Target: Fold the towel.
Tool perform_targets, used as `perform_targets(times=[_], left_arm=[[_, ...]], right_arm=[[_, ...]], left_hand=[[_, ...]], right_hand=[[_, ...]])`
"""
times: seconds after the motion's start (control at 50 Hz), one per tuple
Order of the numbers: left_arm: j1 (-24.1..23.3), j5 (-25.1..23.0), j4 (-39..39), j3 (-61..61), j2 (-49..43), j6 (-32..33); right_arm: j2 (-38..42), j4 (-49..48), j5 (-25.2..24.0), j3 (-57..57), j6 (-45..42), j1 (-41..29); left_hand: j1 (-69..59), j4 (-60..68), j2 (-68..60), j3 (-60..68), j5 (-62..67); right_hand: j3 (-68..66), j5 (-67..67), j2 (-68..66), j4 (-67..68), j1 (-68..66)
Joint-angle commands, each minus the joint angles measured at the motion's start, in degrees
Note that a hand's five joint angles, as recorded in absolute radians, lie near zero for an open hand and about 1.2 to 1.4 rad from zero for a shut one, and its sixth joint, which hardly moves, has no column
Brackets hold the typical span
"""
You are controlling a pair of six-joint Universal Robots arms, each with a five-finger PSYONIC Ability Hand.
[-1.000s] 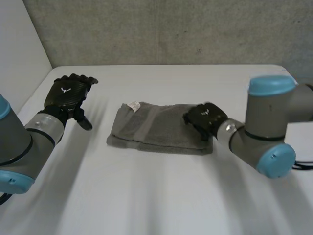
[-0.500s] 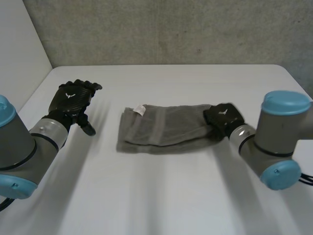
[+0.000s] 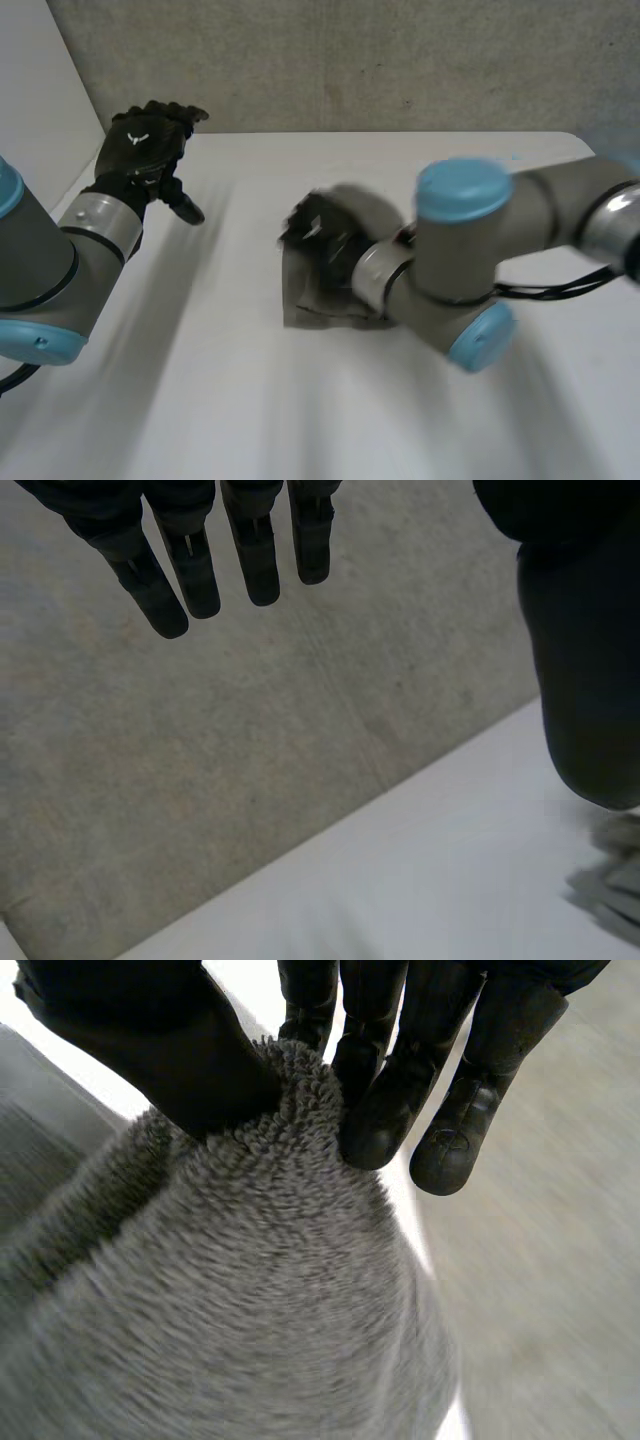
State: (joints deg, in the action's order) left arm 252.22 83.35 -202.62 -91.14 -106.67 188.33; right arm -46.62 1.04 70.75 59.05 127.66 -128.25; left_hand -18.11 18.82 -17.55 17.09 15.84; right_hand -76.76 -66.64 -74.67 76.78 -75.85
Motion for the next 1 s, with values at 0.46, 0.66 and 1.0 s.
perform_targets(times=[0.46, 0.66, 1.0], left_arm=[[-11.8, 4.2, 2.7, 11.3, -12.3, -4.1], [-17.5, 4.4, 13.9, 18.7, -25.5, -4.5], [-17.3, 5.6, 20.5, 21.0, -19.4, -4.2]], right_arm=[[-14.9, 1.7, 12.3, 13.1, 27.6, 6.8], [-4.6, 1.7, 8.7, 12.3, 30.0, 9.9], [-8.6, 1.5, 8.3, 12.3, 35.4, 11.8]], left_hand=[[5.5, -6.2, 5.0, -4.5, -13.3], [6.7, -7.4, 6.2, -5.7, -14.5], [6.7, -7.4, 6.2, -5.7, -14.5]], right_hand=[[66.8, 66.6, 64.7, -66.8, 65.9], [66.8, 66.6, 64.7, -66.8, 65.9], [66.8, 66.6, 64.7, -66.8, 65.9]])
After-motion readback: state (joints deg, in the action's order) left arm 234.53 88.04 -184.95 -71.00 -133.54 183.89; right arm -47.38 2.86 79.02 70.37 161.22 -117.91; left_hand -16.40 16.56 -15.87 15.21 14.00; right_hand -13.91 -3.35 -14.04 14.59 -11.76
